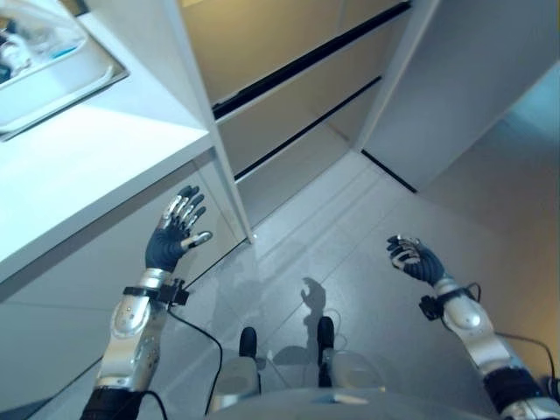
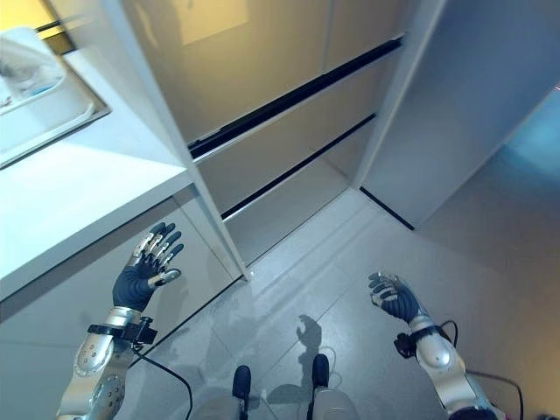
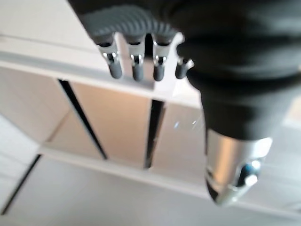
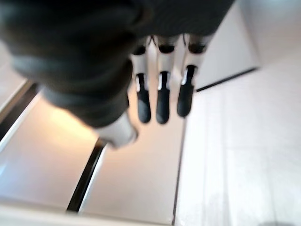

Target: Take the drinks into the refrigerator

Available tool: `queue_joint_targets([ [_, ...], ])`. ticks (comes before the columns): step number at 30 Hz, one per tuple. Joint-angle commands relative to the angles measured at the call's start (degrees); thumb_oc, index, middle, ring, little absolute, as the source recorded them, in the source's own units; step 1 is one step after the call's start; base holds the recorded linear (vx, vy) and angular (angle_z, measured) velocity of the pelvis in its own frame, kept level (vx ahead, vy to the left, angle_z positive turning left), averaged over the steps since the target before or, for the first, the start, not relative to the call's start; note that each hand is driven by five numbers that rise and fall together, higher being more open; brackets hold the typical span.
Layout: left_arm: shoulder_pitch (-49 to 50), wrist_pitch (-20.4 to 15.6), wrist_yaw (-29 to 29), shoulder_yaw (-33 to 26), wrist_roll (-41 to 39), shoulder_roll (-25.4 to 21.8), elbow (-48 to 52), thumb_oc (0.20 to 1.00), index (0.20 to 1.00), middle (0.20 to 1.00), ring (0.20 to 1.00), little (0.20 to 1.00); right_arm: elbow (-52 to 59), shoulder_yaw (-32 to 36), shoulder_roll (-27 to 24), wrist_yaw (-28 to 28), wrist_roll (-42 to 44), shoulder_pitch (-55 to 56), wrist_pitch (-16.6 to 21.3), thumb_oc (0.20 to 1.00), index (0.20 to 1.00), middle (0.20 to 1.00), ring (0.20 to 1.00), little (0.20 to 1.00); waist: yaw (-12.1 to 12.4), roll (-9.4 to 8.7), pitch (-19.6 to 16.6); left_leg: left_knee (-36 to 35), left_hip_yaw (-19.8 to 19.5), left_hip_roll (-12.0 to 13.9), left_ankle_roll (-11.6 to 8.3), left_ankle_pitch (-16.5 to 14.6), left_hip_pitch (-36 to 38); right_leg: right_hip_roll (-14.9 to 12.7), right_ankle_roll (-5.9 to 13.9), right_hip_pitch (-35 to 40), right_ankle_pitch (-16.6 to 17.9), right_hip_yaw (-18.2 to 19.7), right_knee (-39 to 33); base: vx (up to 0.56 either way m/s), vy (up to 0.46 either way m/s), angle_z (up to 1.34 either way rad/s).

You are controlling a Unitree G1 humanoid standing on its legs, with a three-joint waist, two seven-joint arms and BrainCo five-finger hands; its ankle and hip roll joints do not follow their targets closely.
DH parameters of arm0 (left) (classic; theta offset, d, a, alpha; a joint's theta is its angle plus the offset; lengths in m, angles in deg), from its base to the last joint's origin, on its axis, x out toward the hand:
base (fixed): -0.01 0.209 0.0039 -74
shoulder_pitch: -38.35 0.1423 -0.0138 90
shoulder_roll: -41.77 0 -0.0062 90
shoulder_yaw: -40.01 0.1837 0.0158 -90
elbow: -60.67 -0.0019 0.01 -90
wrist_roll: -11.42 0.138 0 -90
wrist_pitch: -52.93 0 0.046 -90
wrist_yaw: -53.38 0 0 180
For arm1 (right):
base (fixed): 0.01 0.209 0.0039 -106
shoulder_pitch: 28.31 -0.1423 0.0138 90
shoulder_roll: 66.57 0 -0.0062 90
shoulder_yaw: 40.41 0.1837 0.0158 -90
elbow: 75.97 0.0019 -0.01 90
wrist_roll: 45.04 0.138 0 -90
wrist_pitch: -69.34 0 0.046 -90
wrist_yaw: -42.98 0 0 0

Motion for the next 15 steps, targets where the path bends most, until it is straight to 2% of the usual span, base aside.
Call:
queue_joint_targets([
  [1, 1.7, -4.8, -2.8, -1.0, 6.4, 0.1, -5.2, 1.0, 1.0, 1.0, 1.0, 1.0, -4.8, 0.3, 1.9, 1.6, 9.2, -0.5, 2.6, 1.0, 1.0, 1.0, 1.0, 1.0, 0.0, -0.82, -4.5, 4.5, 1.5, -4.9, 5.67, -5.3, -1.9, 0.5, 1.34, -0.5, -6.5, -0.1, 6.1, 0.03, 0.034, -0.29],
  [3, 1.8, -4.8, -3.7, -0.3, 10.8, 0.4, -14.1, 1.0, 1.0, 1.0, 1.0, 1.0, -13.0, 0.2, 3.3, 1.7, 9.1, 1.8, 1.6, 1.0, 1.0, 1.0, 1.0, 1.0, -0.8, -0.67, -5.4, 4.0, 2.2, -4.7, 5.71, -5.7, -0.5, 0.5, 1.55, 0.5, -6.6, 0.3, 6.1, 0.04, 0.03, -0.26],
  [5, 1.6, -4.7, -4.5, 0.1, 12.9, 0.9, -18.3, 1.0, 1.0, 1.0, 1.0, 1.0, -17.1, 0.5, 4.3, 1.9, 10.3, 1.9, 1.2, 1.0, 1.0, 1.0, 1.0, 1.0, -0.9, -0.62, -5.6, 3.7, 2.4, -4.7, 5.71, -5.8, 0.1, 0.5, 1.6, 1.0, -6.7, 0.3, 6.0, 0.04, 0.021, -0.14],
  [6, 1.0, -3.8, -5.1, 0.6, 14.7, 1.9, -27.0, 1.0, 1.0, 1.0, 1.0, 1.0, -23.6, 0.7, 5.5, 1.7, 10.9, 2.0, 0.3, 1.0, 1.0, 1.0, 1.0, 1.0, -1.3, -0.58, -6.3, 3.5, 2.7, -4.6, 5.73, -5.9, 0.7, 0.5, 1.7, 1.5, -6.7, 0.5, 5.9, 0.04, 0.028, -0.04],
  [9, -0.4, -1.8, -6.3, 1.0, 17.7, 3.3, -38.3, 1.0, 1.0, 1.0, 1.0, 1.0, -34.3, 1.2, 6.6, 0.6, 10.3, 0.4, -1.5, 1.0, 1.0, 1.0, 1.0, 1.0, -1.5, -0.42, -7.0, 3.0, 3.1, -4.4, 5.74, -5.9, 1.4, 0.6, 1.86, 1.8, -6.8, 0.8, 5.8, 0.02, 0.023, -0.06],
  [11, -0.6, -1.6, -6.8, 1.1, 18.9, 3.6, -41.0, 1.0, 1.0, 1.0, 1.0, 1.0, -36.2, 1.7, 6.9, 0.3, 10.4, 0.1, -2.1, 1.0, 1.0, 1.0, 1.0, 1.0, -1.5, -0.42, -7.2, 2.8, 3.2, -4.4, 5.72, -5.9, 1.6, 0.6, 1.85, 1.9, -6.8, 0.8, 5.6, 0.01, 0.007, -0.08],
  [12, -2.0, 1.6, -7.2, -0.6, 19.1, 5.5, -51.7, 1.0, 1.0, 1.0, 1.0, 1.0, -40.8, 2.4, 7.5, 0.1, 10.6, -0.7, -3.3, 1.0, 1.0, 1.0, 1.0, 1.0, -1.6, -0.45, -7.9, 2.5, 3.2, -4.3, 5.72, -5.8, 1.8, 0.8, 1.8, 2.2, -6.8, 0.7, 5.3, 0.0, 0.0, 0.0],
  [13, -2.1, 1.5, -7.3, -0.6, 19.1, 5.5, -51.8, 1.0, 1.0, 1.0, 1.0, 1.0, -40.8, 2.4, 7.5, 0.1, 10.6, -0.8, -3.3, 1.0, 1.0, 1.0, 1.0, 1.0, -1.6, -0.44, -7.9, 2.5, 3.2, -4.3, 5.72, -5.8, 1.9, 0.8, 1.8, 2.3, -6.8, 0.7, 5.3, 0.0, 0.0, 0.0],
  [15, -3.6, 3.9, -8.4, -1.7, 22.5, 6.2, -60.9, 1.0, 1.0, 1.0, 1.0, 1.0, -42.8, 2.5, 8.0, 0.2, 10.8, -1.6, -4.3, 1.0, 1.0, 1.0, 1.0, 1.0, -1.6, -0.58, -8.5, 2.0, 3.1, -4.2, 5.67, -5.7, 2.2, 0.9, 1.7, 2.7, -6.9, 0.5, 5.0, 0.02, -0.003, -0.06],
])
